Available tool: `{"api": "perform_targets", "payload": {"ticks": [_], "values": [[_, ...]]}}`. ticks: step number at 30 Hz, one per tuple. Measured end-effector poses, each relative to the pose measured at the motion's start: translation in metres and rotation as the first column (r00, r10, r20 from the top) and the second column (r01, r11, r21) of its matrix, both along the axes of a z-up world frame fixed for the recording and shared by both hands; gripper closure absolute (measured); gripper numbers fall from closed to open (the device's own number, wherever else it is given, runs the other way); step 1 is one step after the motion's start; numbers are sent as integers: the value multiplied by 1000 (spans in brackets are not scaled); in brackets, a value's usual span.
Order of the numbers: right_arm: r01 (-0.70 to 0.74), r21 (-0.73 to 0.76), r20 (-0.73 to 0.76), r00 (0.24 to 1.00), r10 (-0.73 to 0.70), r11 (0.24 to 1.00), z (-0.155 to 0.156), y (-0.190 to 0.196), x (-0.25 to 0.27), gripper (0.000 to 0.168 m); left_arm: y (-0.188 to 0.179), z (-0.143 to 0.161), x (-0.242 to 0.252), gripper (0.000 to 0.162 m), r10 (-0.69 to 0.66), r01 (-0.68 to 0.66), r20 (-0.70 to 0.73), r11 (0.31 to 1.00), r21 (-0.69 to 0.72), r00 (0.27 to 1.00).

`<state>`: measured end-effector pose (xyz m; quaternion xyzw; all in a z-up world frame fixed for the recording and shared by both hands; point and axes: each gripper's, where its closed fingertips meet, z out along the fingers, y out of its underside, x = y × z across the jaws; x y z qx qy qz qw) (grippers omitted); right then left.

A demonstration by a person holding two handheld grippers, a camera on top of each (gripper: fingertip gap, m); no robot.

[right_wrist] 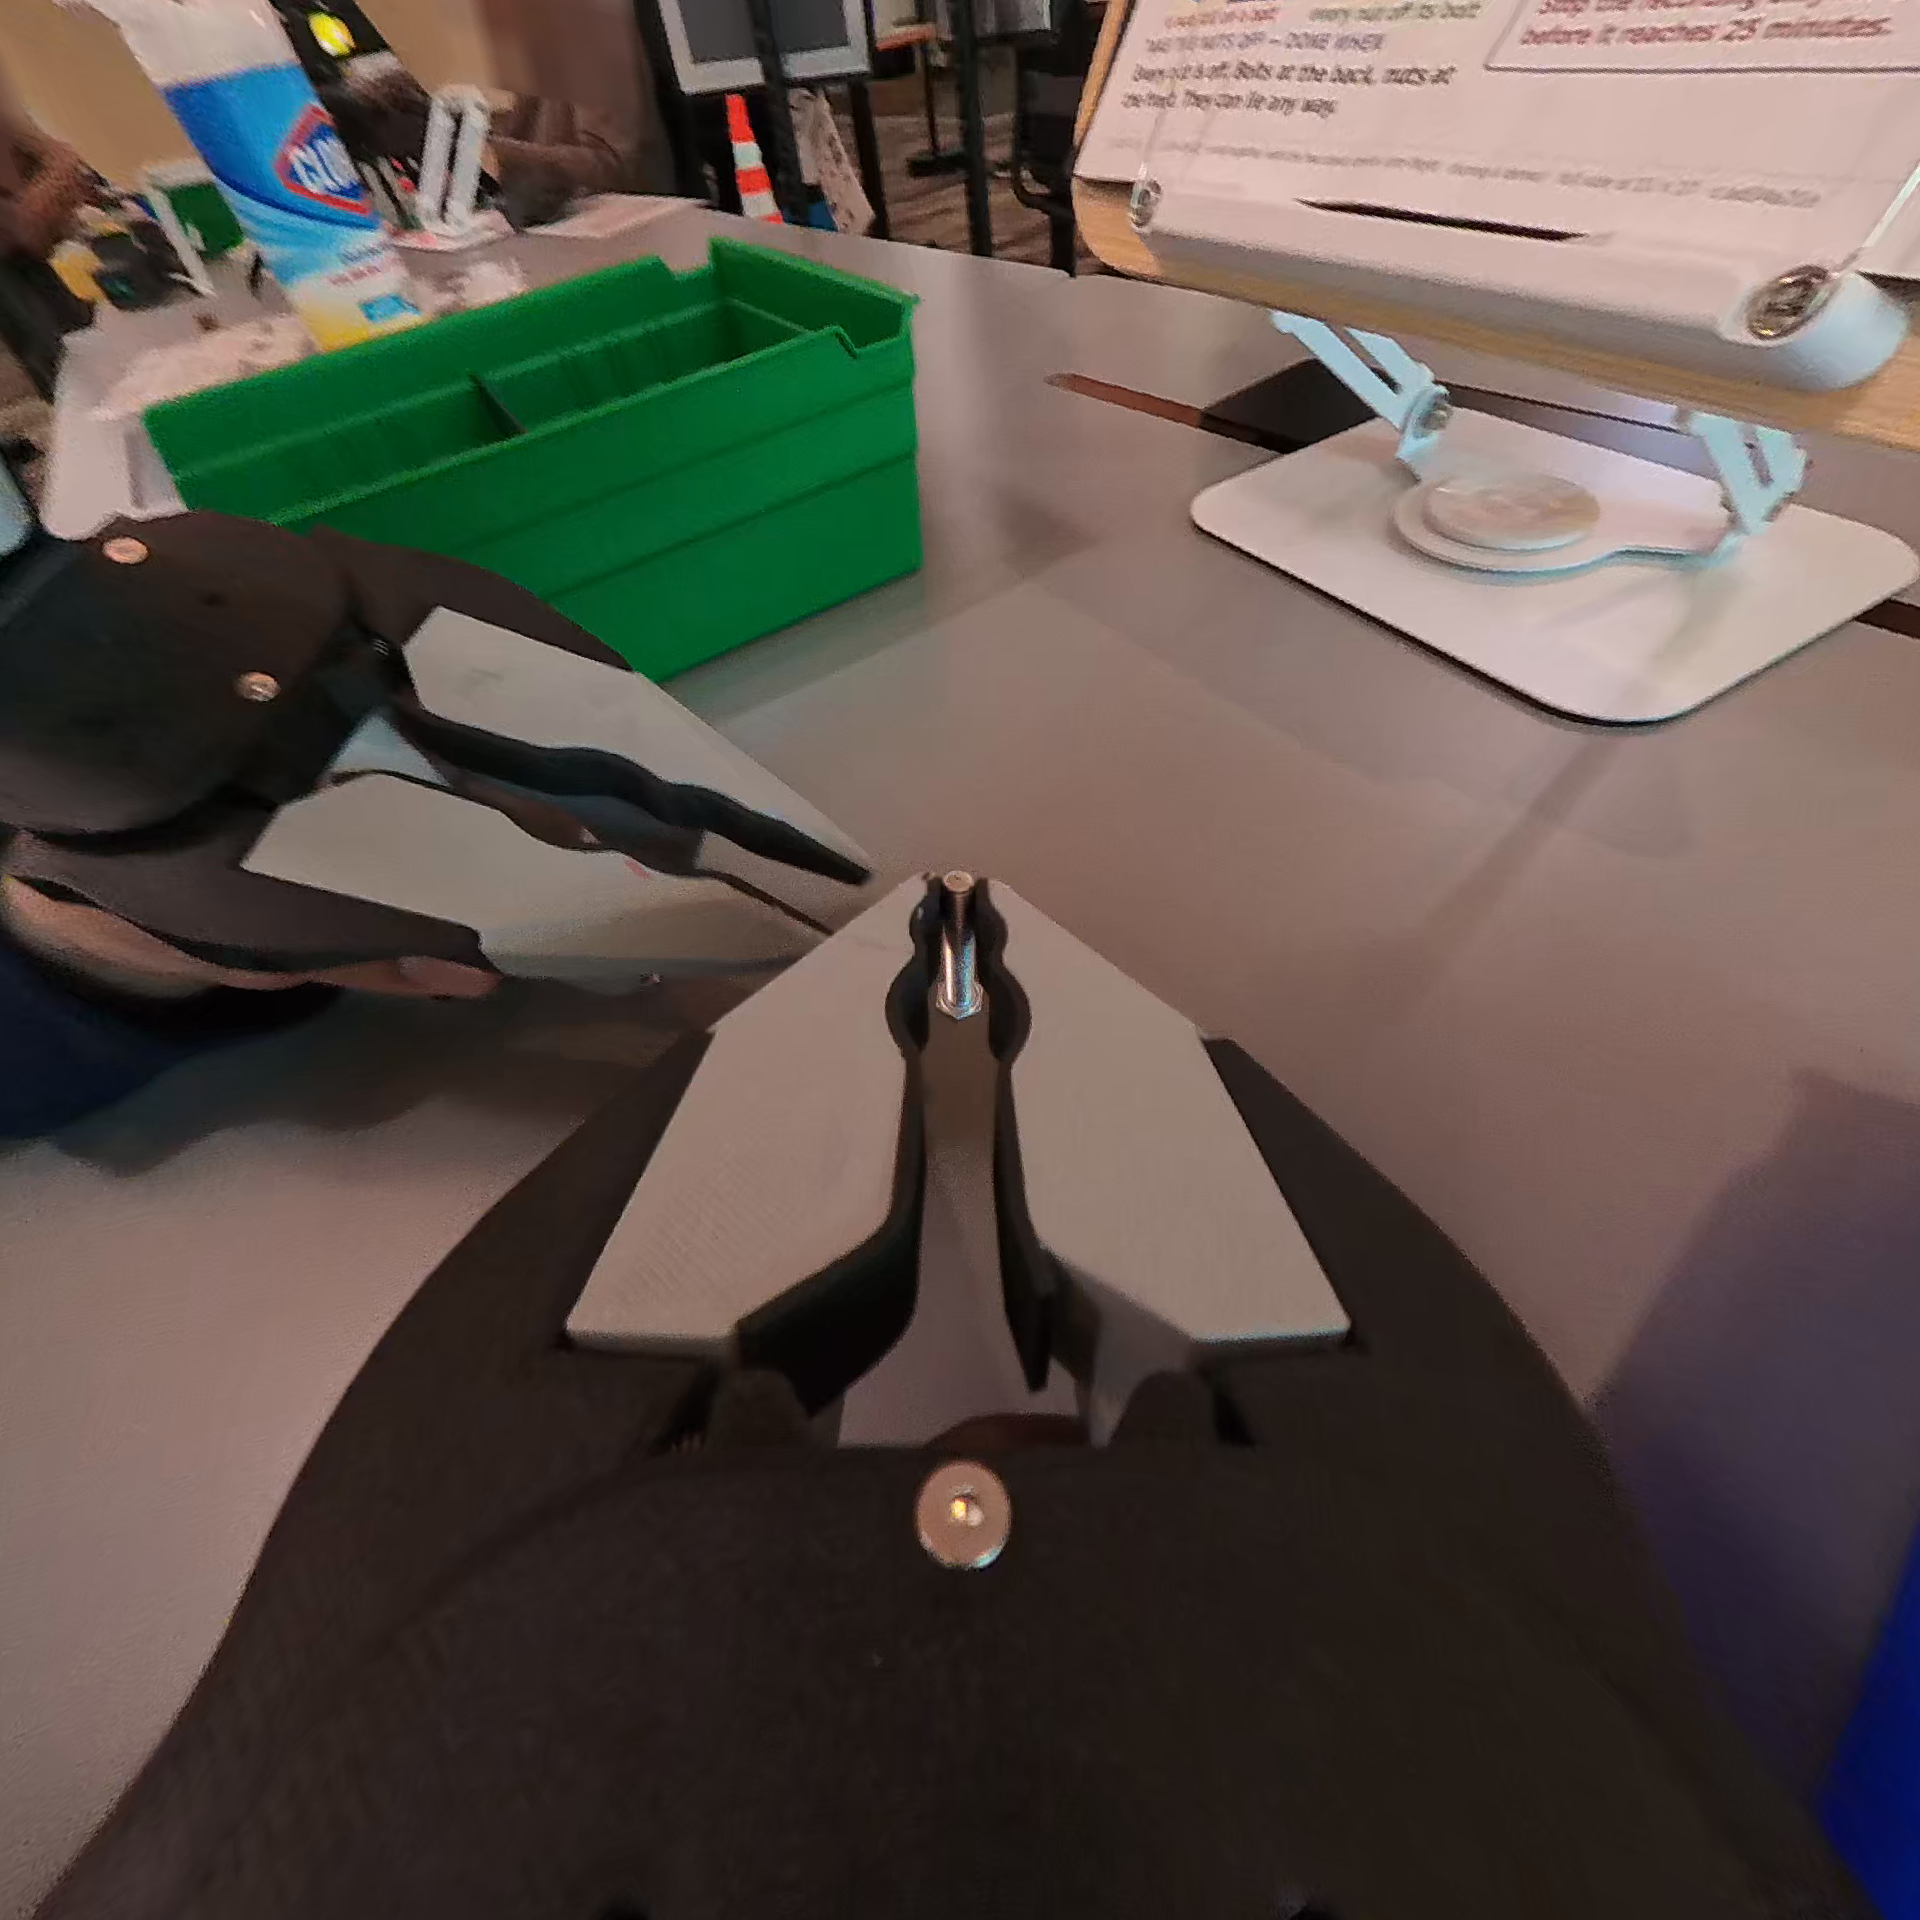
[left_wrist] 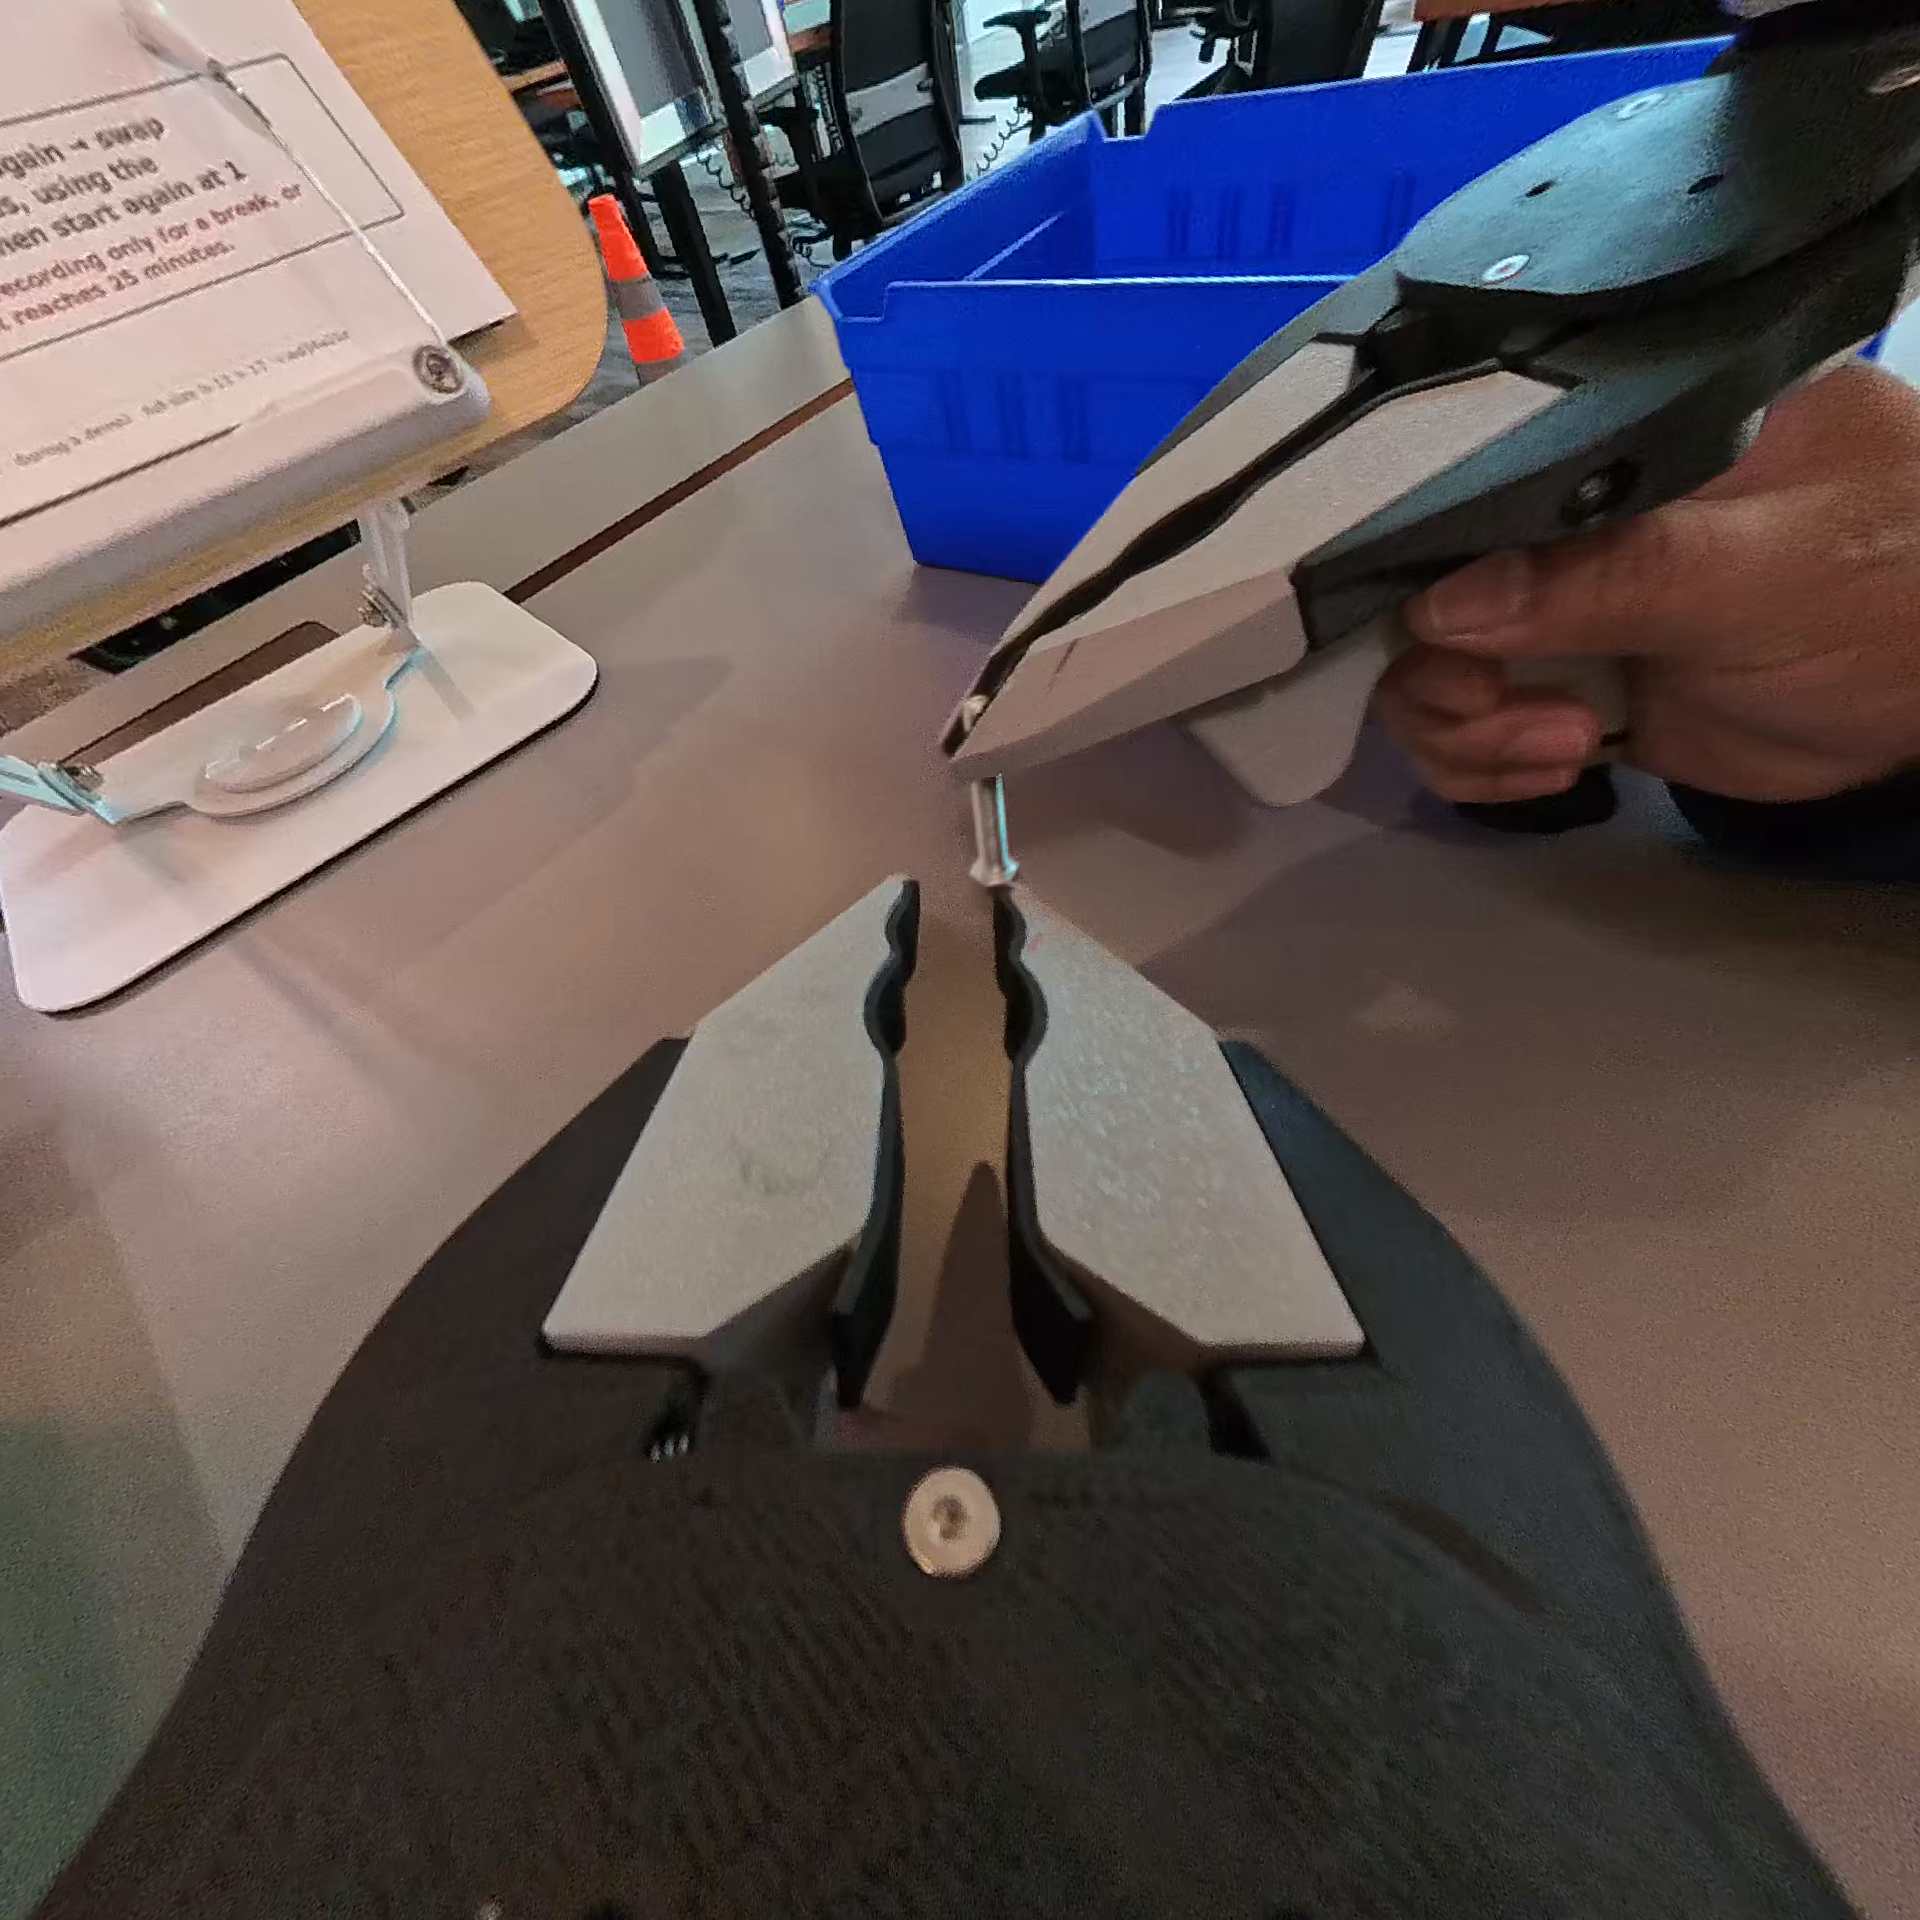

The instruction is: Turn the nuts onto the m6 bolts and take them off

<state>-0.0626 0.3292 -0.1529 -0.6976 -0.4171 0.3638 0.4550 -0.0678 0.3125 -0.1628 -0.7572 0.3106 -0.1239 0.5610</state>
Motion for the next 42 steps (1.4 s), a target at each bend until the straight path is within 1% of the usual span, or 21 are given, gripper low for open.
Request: {"api": "perform_targets", "payload": {"ticks": [4, 10, 12, 16, 21, 23, 27, 31, 34, 36, 37, 39, 42], "values": [[17, -54, 70, 997, -14, 998, -16, 3, 4, 166, 7, 2, -16, 150, 53, -52, 27, 998, -23, 998], [11, -139, 190, 982, 16, 990, -46, 1, 5, 166, 15, -1, -32, 151, 133, -132, 10, 991, -27, 991], [-2, -142, 205, 978, 31, 990, -49, -2, 3, 162, 16, -1, -34, 151, 143, -143, 4, 990, -22, 990], [-14, -96, 193, 981, 32, 995, -41, -3, 3, 150, 18, 4, -39, 150, 165, -165, 23, 986, -12, 986], [-4, -19, 154, 988, 7, 1000, -24, 0, 6, 142, 21, 8, -50, 148, 198, -198, 50, 980, -15, 979], [-5, 19, 130, 992, 3, 1000, -15, -1, 6, 141, 22, 9, -53, 148, 209, -209, 56, 978, -14, 976], [-3, 75, 120, 993, -7, 997, -7, -1, 8, 140, 22, 12, -57, 147, 218, -218, 79, 976, -18, 973], [-52, 146, 52, 998, 45, 988, 12, -14, 3, 140, 25, 13, -64, 147, 239, -239, 86, 971, -16, 967], [-122, 186, 64, 992, 112, 975, 16, -34, -7, 139, 30, 11, -71, 146, 268, -267, 92, 963, -28, 959], [-201, 156, 72, 979, 192, 967, 11, -56, -22, 138, 32, 10, -76, 145, 283, -281, 98, 959, -37, 954], [-235, 129, 98, 970, 224, 963, 3, -66, -29, 138, 32, 10, -78, 145, 291, -288, 102, 957, -40, 951], [-253, 94, 177, 956, 234, 963, -16, -75, -44, 138, 33, 11, -82, 145, 305, -302, 107, 952, -39, 946], [-246, 46, 281, 933, 223, 968, -41, -79, -60, 138, 33, 15, -84, 144, 310, -308, 119, 951, -29, 943]]}}
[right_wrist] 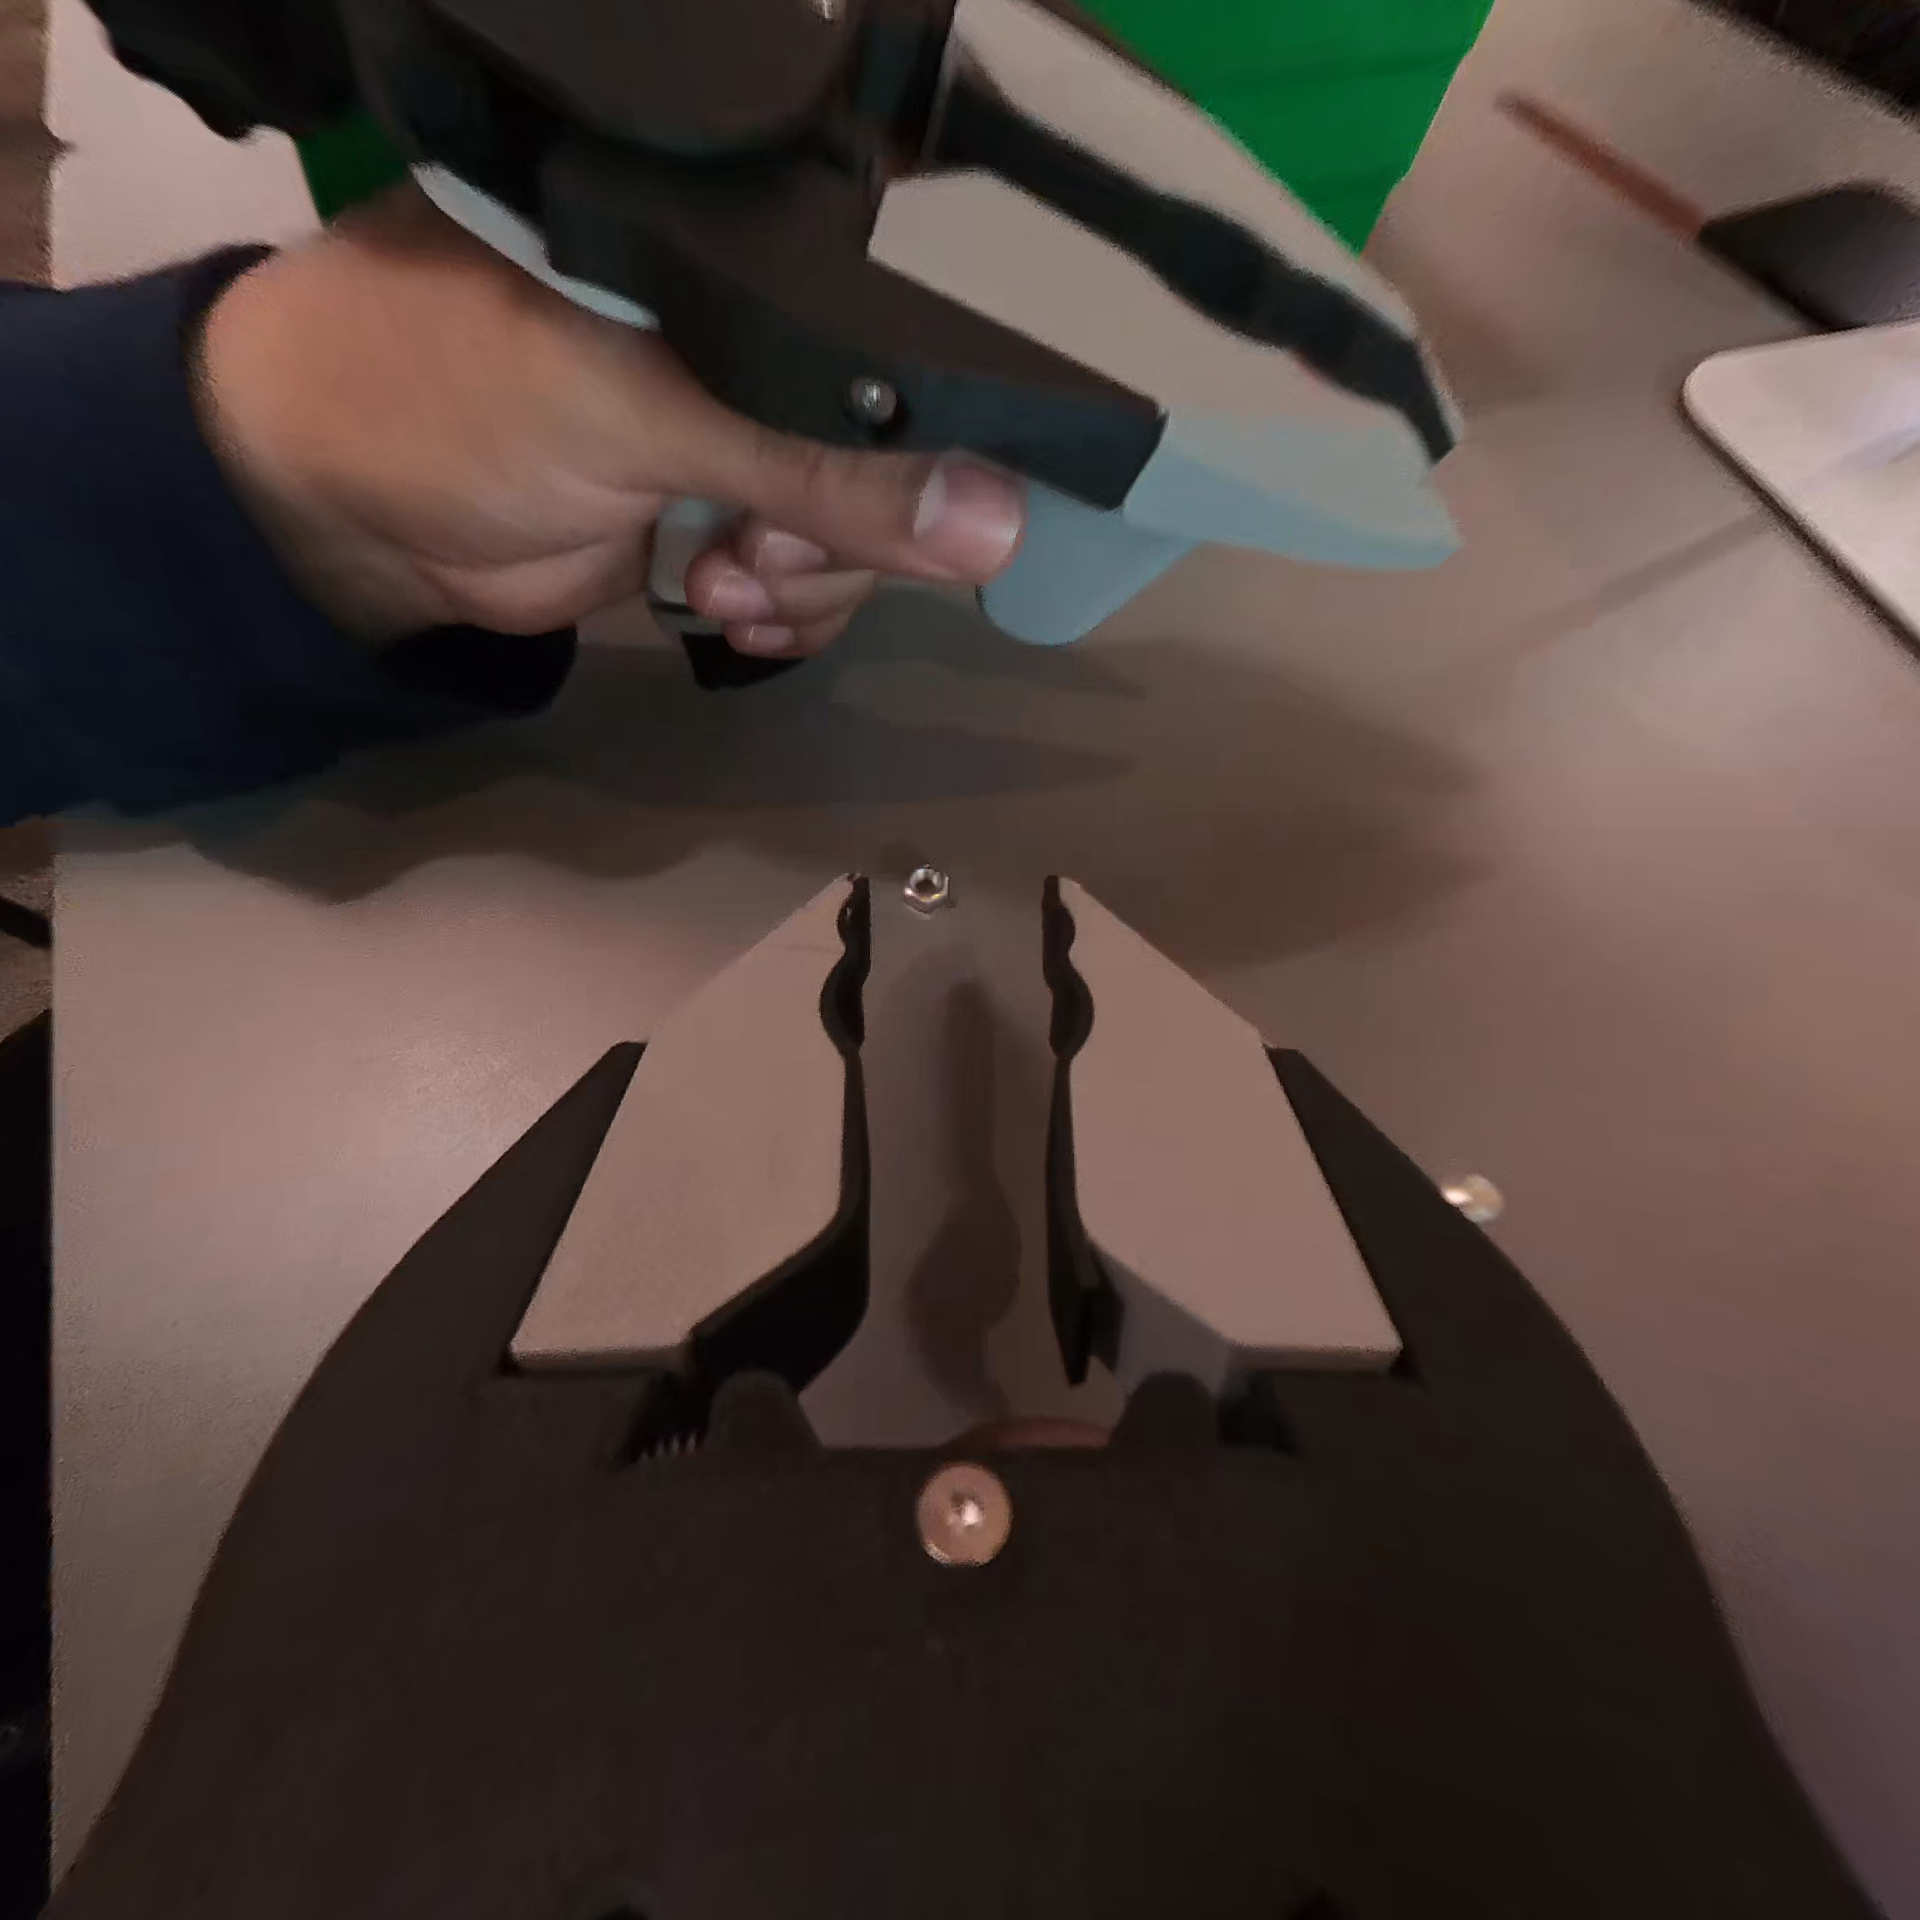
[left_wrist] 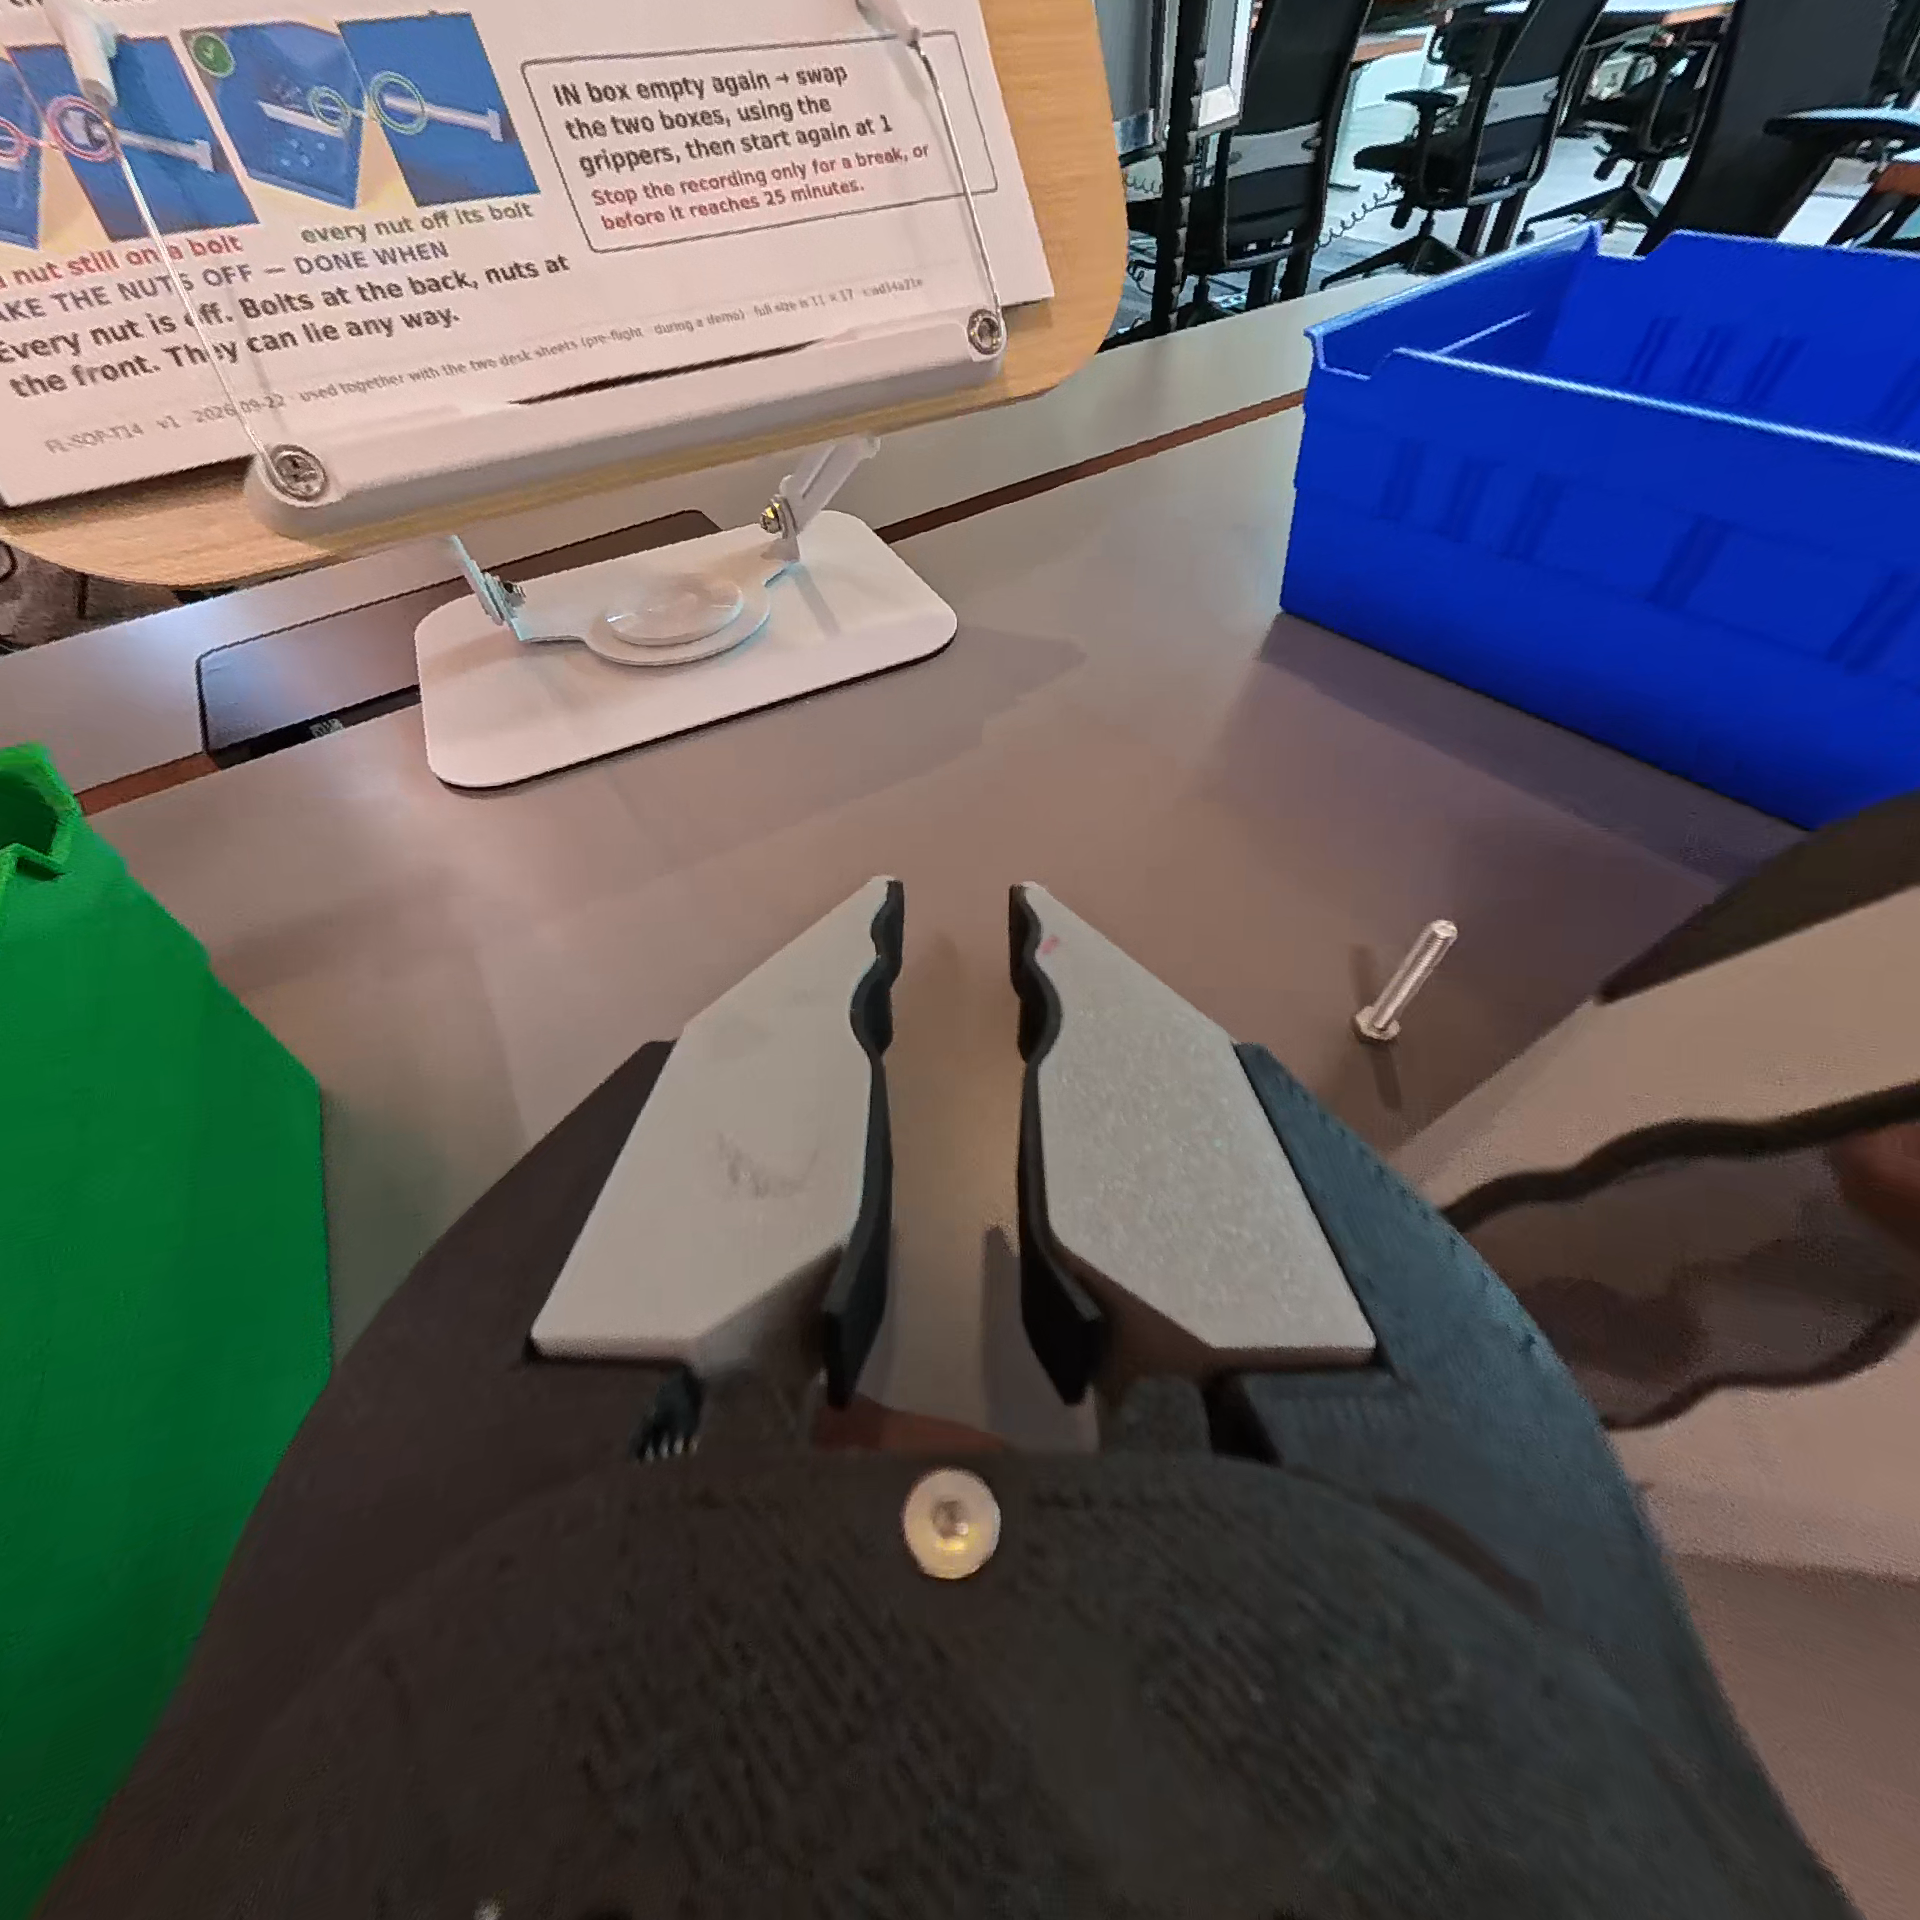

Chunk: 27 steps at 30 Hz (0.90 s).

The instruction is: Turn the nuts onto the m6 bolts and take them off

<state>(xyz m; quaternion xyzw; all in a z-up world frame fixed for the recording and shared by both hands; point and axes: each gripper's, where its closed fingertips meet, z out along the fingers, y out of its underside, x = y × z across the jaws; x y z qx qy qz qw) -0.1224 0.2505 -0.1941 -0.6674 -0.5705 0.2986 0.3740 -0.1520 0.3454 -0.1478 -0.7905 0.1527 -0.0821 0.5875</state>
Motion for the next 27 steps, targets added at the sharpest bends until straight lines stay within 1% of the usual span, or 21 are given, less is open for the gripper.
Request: {"api": "perform_targets", "payload": {"ticks": [3, 6, 12, 13, 15, 20, 21, 24, 27], "values": [[-16, -66, 55, 998, 19, 998, -15, -8, -12, 139, -1, 2, -1, 145, 1, -1, 8, 1000, 6, 1000], [14, -43, 92, 996, -10, 999, -21, -1, -18, 143, -1, 4, 0, 144, -4, 4, 15, 1000, 8, 1000], [8, -87, 129, 992, 3, 996, -29, -1, -21, 144, -3, 7, 1, 144, -9, 8, 14, 1000, 21, 1000], [8, -88, 137, 991, 4, 996, -30, -1, -21, 146, -3, 7, 1, 144, -8, 8, 16, 1000, 19, 1000], [8, -79, 147, 989, 4, 997, -31, -1, -22, 159, -3, 7, 1, 144, -8, 8, 17, 1000, 17, 1000], [-20, -54, 153, 988, 28, 998, -31, -5, -22, 161, -2, 3, 1, 143, -6, 6, 4, 1000, 9, 1000], [-22, -32, 137, 990, 26, 999, -28, -4, -21, 162, -1, 2, 0, 143, -3, 3, 3, 1000, 6, 1000], [0, 51, 53, 999, -3, 999, -4, 5, -13, 162, 0, 0, -2, 143, 4, -4, 6, 1000, 1, 1000], [62, 54, -35, 998, -60, 997, 26, 20, 10, 162, 1, -2, -2, 143, -1, 1, 10, 1000, -8, 1000]]}}
